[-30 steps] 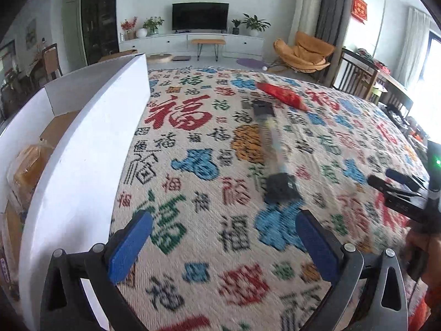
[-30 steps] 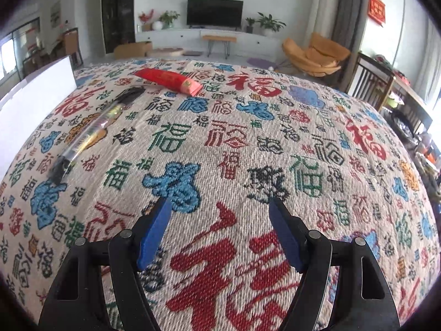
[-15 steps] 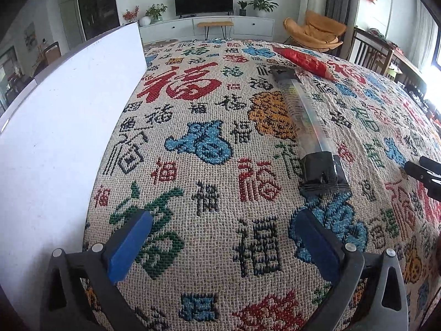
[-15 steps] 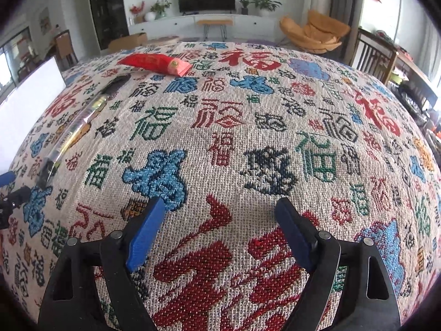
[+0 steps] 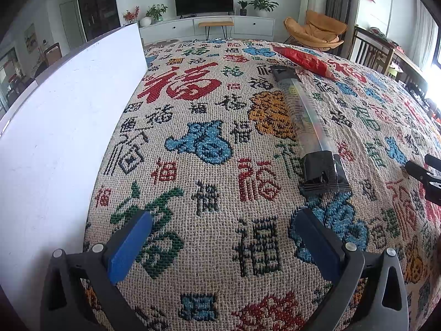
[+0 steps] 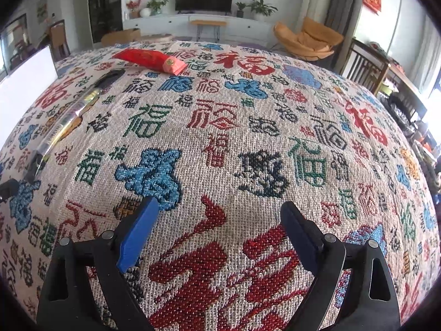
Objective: Organize snacks
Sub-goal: 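Move the left tool down around the black-capped clear tube packet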
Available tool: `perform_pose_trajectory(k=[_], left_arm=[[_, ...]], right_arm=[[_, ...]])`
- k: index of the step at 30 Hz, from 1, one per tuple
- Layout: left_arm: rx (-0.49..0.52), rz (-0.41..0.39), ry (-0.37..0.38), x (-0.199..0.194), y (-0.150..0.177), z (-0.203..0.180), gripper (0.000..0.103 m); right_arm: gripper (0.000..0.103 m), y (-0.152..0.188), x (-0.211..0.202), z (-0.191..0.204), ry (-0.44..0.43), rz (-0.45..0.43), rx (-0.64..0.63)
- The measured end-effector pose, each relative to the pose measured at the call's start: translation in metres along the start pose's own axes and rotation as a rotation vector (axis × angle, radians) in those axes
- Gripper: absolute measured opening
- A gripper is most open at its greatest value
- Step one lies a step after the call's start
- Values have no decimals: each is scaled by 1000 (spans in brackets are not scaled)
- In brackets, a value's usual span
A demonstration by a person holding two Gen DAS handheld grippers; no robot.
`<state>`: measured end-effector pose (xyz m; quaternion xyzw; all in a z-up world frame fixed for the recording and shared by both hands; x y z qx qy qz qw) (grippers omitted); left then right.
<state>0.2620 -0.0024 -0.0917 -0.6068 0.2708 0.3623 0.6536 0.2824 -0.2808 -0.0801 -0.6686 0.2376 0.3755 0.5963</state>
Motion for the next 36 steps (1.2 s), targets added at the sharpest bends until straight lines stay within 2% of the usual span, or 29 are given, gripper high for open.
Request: perform_pose_trajectory(k=[9, 18, 25, 33, 34, 35, 36], left_arm=[[1, 0, 0, 0, 0, 0, 103], [3, 1, -3, 0, -1, 0, 103], [-1, 3, -3, 1, -1, -1, 103], [-6, 4, -2, 0, -1, 1, 103], [-10, 19, -9, -2, 1, 2, 103], [-31, 71, -27, -7, 8, 5, 102], [-104, 137, -50, -19, 19, 12, 101]], right_arm=[[94, -1, -3, 8, 79, -8, -53], [95, 0, -1, 4, 48, 0, -26], [95, 0, 3, -8, -36, 13, 45], [95, 0, 4, -11, -52, 10, 61], [95, 0, 4, -10, -52, 10, 63], [95, 0, 4, -10, -50, 10, 63], [95, 0, 3, -9, -45, 10, 62]])
Point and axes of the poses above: each gripper's, at about its wrist camera, not at the fingertips, and x roughly the way its jaws point, z to its left, y to its underside, the point moved 4 cm from there along x, roughly the way its jaws point, and after that the axes turned 9 degrees about -y, right-handed, at the moved point
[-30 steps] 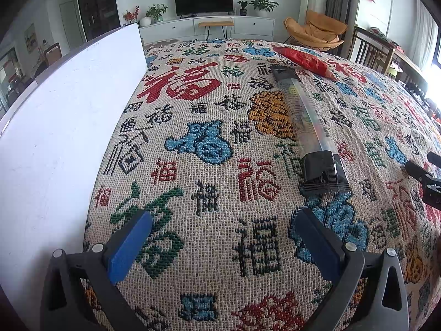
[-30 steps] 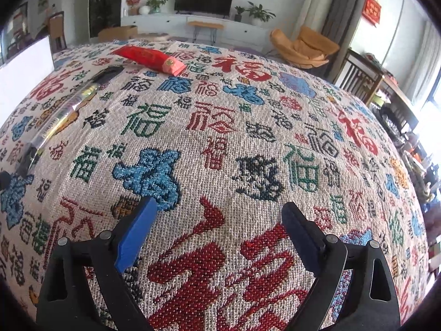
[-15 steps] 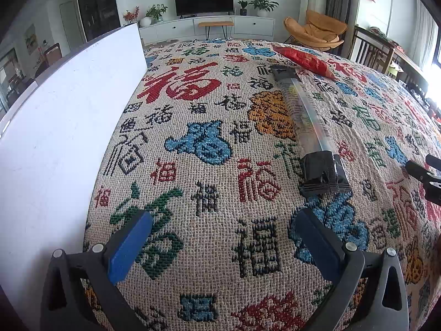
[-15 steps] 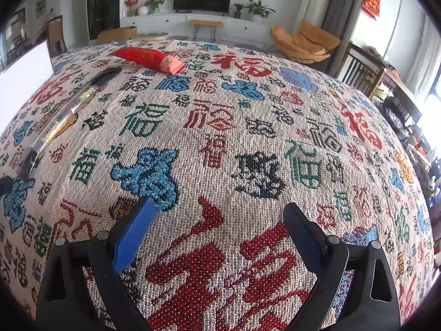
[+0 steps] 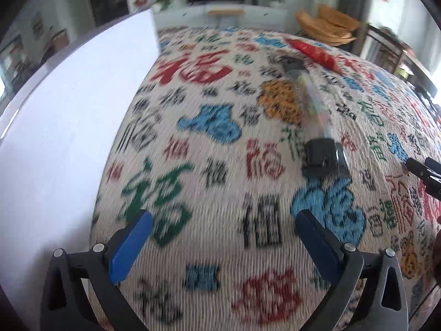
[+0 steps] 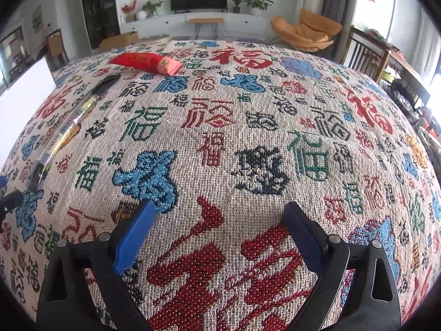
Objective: Organize snacks
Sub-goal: 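Move the left tool down around the black-capped clear tube packet, then grasp the clear tube packet with the left tool while the right tool grasps the red packet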
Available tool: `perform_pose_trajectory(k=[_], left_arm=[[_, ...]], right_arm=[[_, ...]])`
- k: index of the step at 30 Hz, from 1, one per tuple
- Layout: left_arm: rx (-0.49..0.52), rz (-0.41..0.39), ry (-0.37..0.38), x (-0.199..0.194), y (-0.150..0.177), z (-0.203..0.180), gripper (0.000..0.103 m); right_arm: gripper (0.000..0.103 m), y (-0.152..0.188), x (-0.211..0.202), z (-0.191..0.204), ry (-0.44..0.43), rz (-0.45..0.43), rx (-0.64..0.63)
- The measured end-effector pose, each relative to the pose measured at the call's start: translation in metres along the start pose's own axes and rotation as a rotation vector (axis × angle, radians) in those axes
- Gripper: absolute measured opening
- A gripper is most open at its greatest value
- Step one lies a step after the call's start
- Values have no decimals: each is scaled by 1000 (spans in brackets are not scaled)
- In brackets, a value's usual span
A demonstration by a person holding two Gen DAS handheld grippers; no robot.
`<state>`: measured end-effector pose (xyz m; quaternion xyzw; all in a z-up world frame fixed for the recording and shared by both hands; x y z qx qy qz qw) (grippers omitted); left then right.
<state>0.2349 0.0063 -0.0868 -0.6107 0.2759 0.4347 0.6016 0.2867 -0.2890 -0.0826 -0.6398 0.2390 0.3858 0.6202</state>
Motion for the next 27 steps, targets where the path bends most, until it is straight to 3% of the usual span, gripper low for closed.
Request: perform_pose_trajectory(k=[1, 2, 3, 4, 8, 10, 16, 21, 27], left_arm=[[-101, 46, 25, -15, 13, 7, 101], [-180, 59, 103, -31, 23, 10, 101], [-232, 67, 183, -50, 31, 11, 101], [-251, 70, 197, -65, 37, 11, 101], [-296, -31, 129, -131, 61, 20, 102], [-282, -35, 113, -150, 69, 21, 102], [-232, -56, 146, -190, 81, 11, 102], [-219, -98, 137, -196, 70, 2, 102], [-147, -11, 72, -133, 49, -22, 102]], right_arm=[[95, 0, 0, 0, 8, -2, 0], [95, 0, -1, 0, 14, -5, 5], [95, -1, -1, -1, 30, -6, 11], [95, -1, -1, -1, 39, -5, 14], [95, -1, -1, -3, 26, -7, 22], [95, -2, 0, -5, 21, -4, 26], [97, -1, 1, -8, -8, 2, 37], [97, 0, 1, -6, -12, 3, 35], [97, 0, 1, -6, -16, 1, 34]])
Point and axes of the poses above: each gripper's, at about its wrist camera, not at the fingertips, and x roughly the way its jaws point, z to its left, y to its underside, the point moved 4 cm from there along x, roughly the way its jaws point, and after that the axes turned 9 degrees about -y, right-handed, at the moved point
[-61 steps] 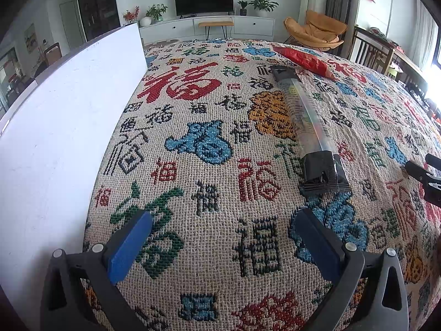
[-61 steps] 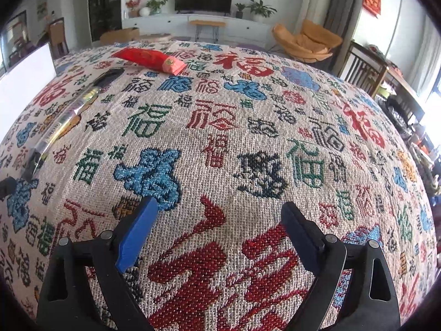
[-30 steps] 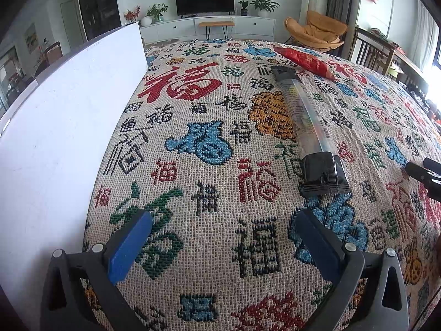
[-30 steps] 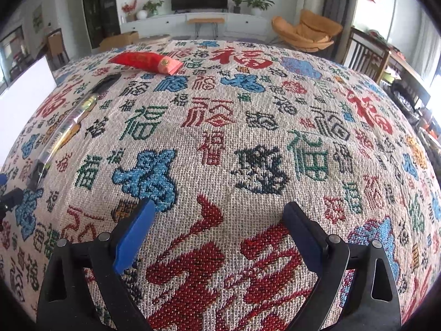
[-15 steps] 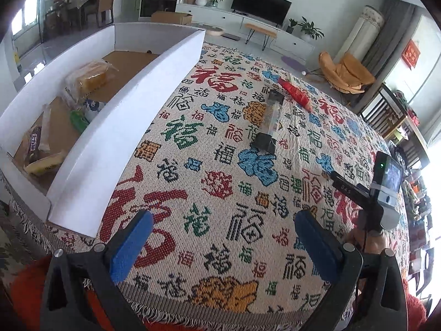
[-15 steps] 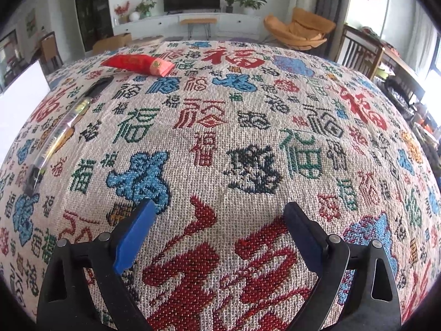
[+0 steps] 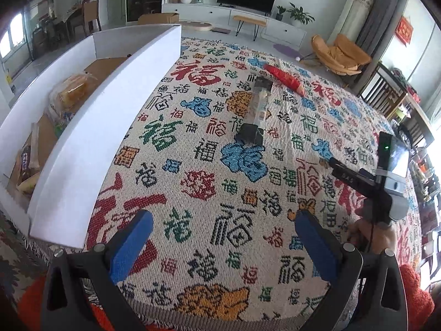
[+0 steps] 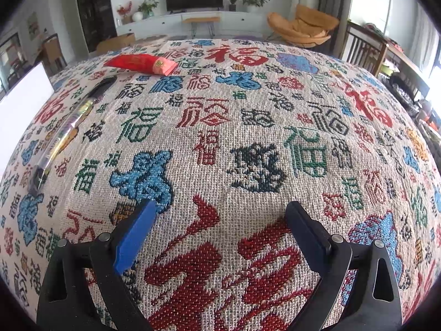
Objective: Organize snacks
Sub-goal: 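Grasp the clear tube packet with the left tool while the right tool grasps the red packet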
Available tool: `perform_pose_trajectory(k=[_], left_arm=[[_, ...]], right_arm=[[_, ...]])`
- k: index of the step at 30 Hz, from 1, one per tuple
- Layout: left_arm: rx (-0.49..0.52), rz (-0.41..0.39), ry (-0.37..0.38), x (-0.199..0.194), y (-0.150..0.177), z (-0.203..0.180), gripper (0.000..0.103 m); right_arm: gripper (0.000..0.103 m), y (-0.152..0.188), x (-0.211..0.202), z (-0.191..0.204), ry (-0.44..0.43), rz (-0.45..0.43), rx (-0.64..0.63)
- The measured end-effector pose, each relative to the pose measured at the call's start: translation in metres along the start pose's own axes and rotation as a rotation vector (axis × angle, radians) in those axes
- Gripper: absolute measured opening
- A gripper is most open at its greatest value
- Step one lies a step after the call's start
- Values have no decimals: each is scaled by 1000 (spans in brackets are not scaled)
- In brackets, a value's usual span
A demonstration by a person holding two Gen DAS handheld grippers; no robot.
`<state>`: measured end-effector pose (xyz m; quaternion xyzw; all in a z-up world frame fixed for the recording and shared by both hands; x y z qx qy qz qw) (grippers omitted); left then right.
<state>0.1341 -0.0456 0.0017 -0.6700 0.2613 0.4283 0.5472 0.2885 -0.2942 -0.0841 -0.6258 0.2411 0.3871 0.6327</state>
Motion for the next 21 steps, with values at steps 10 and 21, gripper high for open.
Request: perform_pose_trajectory(k=[10, 21], left_arm=[[36, -34, 34, 107, -98, -63, 92], [194, -61, -21, 164, -124, -94, 21]], right_arm=[[97, 1, -2, 1, -8, -4, -4], [97, 1, -2, 3, -9, -3, -6]])
Point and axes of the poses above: each gripper's, at about its wrist camera, not at the fingertips, and x roughly the way its jaws point, z to its left, y to its underside, the point moved 4 cm from there along x, roughly the way its jaws point, and after that the axes turned 9 degrees about -y, right-handed, at the moved point
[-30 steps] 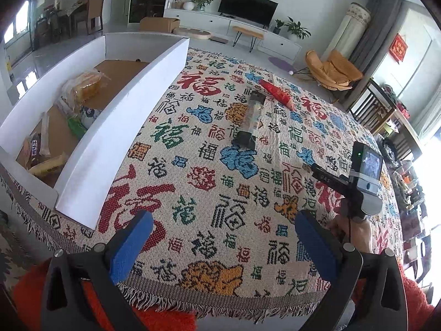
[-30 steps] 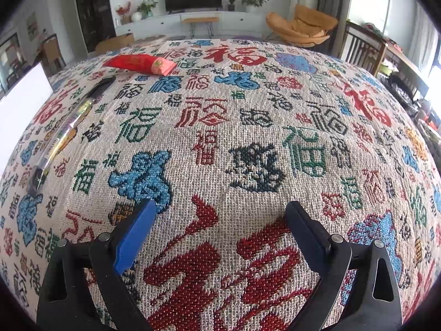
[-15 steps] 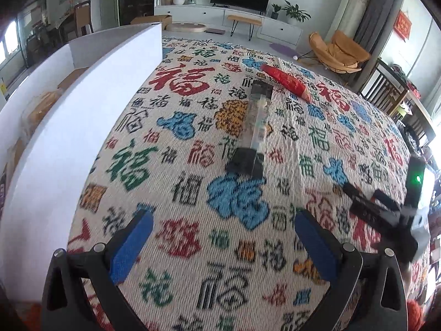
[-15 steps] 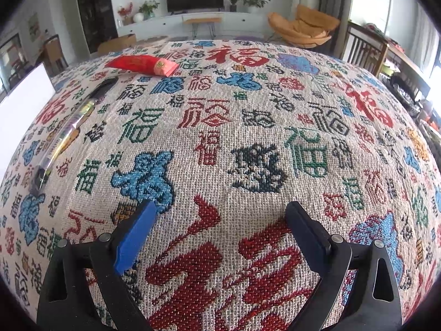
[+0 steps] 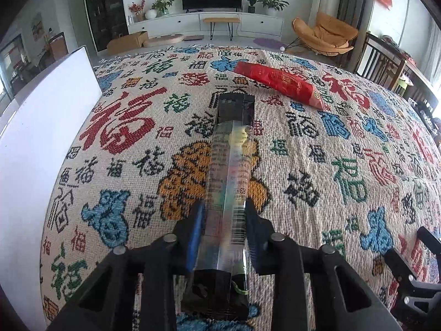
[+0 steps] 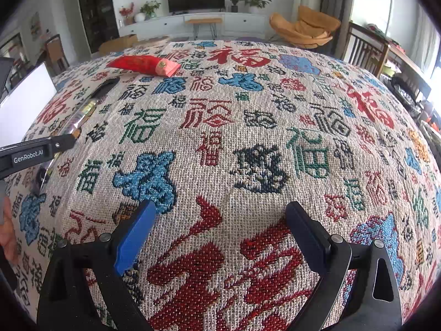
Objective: Organize snacks
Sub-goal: 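Grasp the clear tube packet with the left tool while the right tool grasps the red packet, then lift the clear tube with the left tool while the right tool lifts the red packet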
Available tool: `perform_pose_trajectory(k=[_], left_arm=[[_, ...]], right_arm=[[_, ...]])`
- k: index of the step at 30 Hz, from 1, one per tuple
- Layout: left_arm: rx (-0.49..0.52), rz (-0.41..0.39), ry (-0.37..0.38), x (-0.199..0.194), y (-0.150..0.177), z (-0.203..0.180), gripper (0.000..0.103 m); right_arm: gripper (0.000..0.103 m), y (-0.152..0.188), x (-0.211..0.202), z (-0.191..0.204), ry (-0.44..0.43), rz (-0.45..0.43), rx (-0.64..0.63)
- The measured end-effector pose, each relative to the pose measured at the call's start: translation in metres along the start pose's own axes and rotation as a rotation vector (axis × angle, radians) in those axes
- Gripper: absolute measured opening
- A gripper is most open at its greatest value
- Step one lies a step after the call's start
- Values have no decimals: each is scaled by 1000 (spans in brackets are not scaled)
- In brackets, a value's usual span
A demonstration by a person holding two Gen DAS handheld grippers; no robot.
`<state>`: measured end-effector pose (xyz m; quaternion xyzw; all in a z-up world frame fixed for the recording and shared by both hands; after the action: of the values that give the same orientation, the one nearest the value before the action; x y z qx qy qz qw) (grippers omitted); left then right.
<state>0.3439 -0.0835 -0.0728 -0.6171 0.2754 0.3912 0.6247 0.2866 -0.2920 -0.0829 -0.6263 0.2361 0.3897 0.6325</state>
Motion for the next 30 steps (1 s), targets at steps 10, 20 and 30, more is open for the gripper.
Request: perform_pose_trajectory(k=[10, 20, 30], left_arm=[[-148, 17, 57, -48, 90, 86, 20], [-107, -46, 106, -68, 120, 82, 20], [-82, -6, 119, -94, 142, 55, 20]], right_arm=[[95, -155, 47, 77, -285, -14, -355], [19, -205, 156, 83, -259, 310, -355], [18, -71, -1, 86, -426, 404, -231]])
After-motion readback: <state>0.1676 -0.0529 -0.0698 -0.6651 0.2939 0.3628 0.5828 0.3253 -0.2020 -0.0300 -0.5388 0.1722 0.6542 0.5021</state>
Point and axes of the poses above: each gripper's, at about its wrist camera, not at the fingertips, and x roughly the way its jaws point, z to its left, y to its underside, the point moved 4 cm from there along x, roughly the way its jaws point, and after that the axes turned 9 degrees about -y, right-handed, at the moved point
